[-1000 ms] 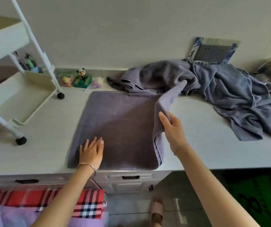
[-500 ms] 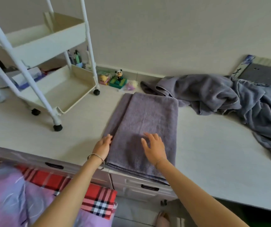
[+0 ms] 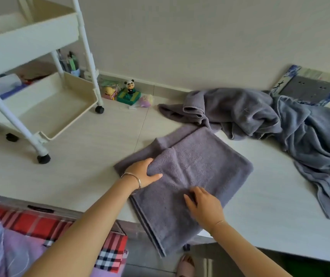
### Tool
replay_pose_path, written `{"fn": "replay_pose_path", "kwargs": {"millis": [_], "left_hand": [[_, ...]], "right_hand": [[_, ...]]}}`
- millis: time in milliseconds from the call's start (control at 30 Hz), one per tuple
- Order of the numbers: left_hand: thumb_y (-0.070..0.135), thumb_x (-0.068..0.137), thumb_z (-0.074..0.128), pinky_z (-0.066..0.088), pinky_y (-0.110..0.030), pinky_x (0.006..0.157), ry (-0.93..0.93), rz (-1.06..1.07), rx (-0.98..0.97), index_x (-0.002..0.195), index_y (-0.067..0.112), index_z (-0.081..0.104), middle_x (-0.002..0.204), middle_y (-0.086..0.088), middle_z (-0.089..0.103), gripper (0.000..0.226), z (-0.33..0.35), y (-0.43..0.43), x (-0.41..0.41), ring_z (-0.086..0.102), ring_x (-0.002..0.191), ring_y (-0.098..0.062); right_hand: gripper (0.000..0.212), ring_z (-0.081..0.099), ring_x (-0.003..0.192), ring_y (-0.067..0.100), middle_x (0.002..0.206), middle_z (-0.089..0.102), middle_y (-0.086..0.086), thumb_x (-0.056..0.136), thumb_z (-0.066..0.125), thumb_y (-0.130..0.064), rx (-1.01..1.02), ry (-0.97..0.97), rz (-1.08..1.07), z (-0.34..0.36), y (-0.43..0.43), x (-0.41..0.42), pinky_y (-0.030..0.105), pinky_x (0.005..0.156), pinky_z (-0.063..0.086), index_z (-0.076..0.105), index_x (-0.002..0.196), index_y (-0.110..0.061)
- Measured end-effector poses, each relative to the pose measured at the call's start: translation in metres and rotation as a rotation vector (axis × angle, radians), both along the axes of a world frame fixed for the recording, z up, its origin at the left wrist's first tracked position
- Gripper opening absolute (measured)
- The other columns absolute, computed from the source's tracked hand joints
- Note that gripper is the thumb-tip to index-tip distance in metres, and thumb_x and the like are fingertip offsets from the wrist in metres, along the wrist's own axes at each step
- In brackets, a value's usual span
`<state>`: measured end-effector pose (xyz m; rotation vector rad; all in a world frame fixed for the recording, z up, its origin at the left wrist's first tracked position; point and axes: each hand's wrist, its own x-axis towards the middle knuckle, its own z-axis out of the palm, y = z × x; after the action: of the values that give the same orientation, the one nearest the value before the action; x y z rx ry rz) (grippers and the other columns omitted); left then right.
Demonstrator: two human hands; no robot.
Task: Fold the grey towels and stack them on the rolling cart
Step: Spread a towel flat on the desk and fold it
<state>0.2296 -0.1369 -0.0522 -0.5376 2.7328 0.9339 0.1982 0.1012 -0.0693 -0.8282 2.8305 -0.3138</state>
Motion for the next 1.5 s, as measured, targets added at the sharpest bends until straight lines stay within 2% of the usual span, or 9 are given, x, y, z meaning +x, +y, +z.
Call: {"fn": "replay_pose_path", "kwargs": {"millis": [133, 333, 600, 767, 900, 1100, 1200, 1333, 1500], "left_hand": [[0.054, 0.074, 0.069, 0.042, -0.035, 0.096, 0.017, -0.163, -0.126, 0.129, 0.017, 0.045, 0.132, -0.002, 0.052, 0.071, -0.008, -0.001, -0.03, 0.051, 0.121, -0.025], [0.051, 0.076, 0.069, 0.027, -0.032, 0.106, 0.055, -0.392, -0.307, 0.134, 0.017, 0.043, 0.137, -0.002, 0.048, 0.073, -0.006, -0.014, -0.072, 0.047, 0.123, -0.025], [0.058, 0.079, 0.062, 0.037, -0.03, 0.09, 0.025, -0.22, -0.42, 0.115, 0.023, 0.054, 0.115, -0.002, 0.063, 0.051, 0.003, -0.054, -0.083, 0.056, 0.107, -0.025], [0.028, 0.072, 0.08, 0.043, -0.028, 0.081, 0.13, 0.21, 0.088, 0.097, 0.019, 0.06, 0.097, -0.001, 0.063, 0.033, -0.008, -0.07, -0.068, 0.06, 0.097, -0.025], [0.02, 0.074, 0.078, 0.047, -0.029, 0.09, 0.087, 0.361, 0.407, 0.108, 0.011, 0.065, 0.104, -0.004, 0.067, 0.038, -0.01, -0.062, -0.044, 0.063, 0.097, -0.018], [0.021, 0.085, 0.064, 0.051, -0.013, 0.079, 0.221, 0.295, 0.488, 0.097, 0.03, 0.062, 0.086, 0.028, 0.069, 0.014, 0.019, -0.044, -0.027, 0.063, 0.086, 0.009], [0.022, 0.087, 0.062, 0.053, -0.017, 0.076, 0.317, 0.413, 0.575, 0.098, 0.025, 0.063, 0.093, 0.017, 0.069, 0.011, 0.03, -0.046, -0.043, 0.065, 0.084, 0.004], [0.027, 0.089, 0.062, 0.05, -0.034, 0.084, 0.183, 0.601, 0.503, 0.103, 0.011, 0.061, 0.104, -0.008, 0.066, 0.021, -0.003, -0.048, -0.062, 0.063, 0.094, -0.022], [0.02, 0.091, 0.059, 0.051, -0.034, 0.084, 0.176, 0.476, 0.365, 0.11, 0.008, 0.06, 0.104, -0.008, 0.066, 0.023, -0.02, -0.046, -0.043, 0.063, 0.096, -0.023]], "right_hand": [[0.027, 0.054, 0.094, 0.016, 0.099, 0.06, -0.008, 0.084, 0.05, -0.05, -0.148, 0.152, 0.201, -0.007, 0.008, -0.017, 0.027, 0.078, 0.046, 0.066, 0.084, -0.028], [0.044, 0.043, 0.117, 0.018, 0.126, 0.052, -0.008, 0.082, 0.04, -0.06, -0.17, -0.118, 0.351, -0.007, -0.003, -0.034, 0.032, 0.099, 0.032, 0.067, 0.105, -0.034], [0.048, 0.039, 0.127, 0.026, 0.132, 0.051, 0.002, 0.083, 0.067, -0.037, -0.108, -0.074, -0.048, 0.015, 0.029, -0.171, 0.04, 0.107, 0.029, 0.053, 0.126, -0.022], [0.038, 0.051, 0.101, 0.026, 0.1, 0.06, 0.002, 0.07, 0.075, -0.052, 0.069, -0.199, -0.123, 0.018, 0.066, -0.226, 0.035, 0.086, 0.042, 0.065, 0.099, -0.028], [0.023, 0.05, 0.075, 0.013, 0.081, 0.057, -0.003, 0.069, 0.083, -0.025, -0.146, -0.432, -0.124, 0.024, 0.089, -0.224, 0.019, 0.065, 0.038, 0.061, 0.076, -0.021], [0.019, 0.04, 0.06, 0.005, 0.061, 0.046, -0.007, 0.083, 0.068, -0.005, -0.558, -0.523, -0.183, 0.037, 0.104, -0.211, 0.012, 0.054, 0.031, 0.052, 0.077, -0.012], [0.012, 0.05, 0.066, 0.001, 0.068, 0.056, -0.008, 0.086, 0.065, -0.009, -0.867, -0.559, -0.379, 0.055, 0.089, -0.222, 0.014, 0.063, 0.038, 0.055, 0.082, -0.017], [0.027, 0.058, 0.083, 0.018, 0.09, 0.064, 0.007, 0.084, 0.07, -0.027, -0.676, -0.418, -0.597, 0.032, 0.06, -0.226, 0.029, 0.075, 0.044, 0.061, 0.1, -0.007], [0.024, 0.045, 0.069, 0.022, 0.064, 0.049, 0.003, 0.085, 0.067, -0.017, -0.528, -0.332, -0.514, 0.011, 0.066, -0.209, 0.024, 0.055, 0.034, 0.052, 0.071, -0.006]]}}
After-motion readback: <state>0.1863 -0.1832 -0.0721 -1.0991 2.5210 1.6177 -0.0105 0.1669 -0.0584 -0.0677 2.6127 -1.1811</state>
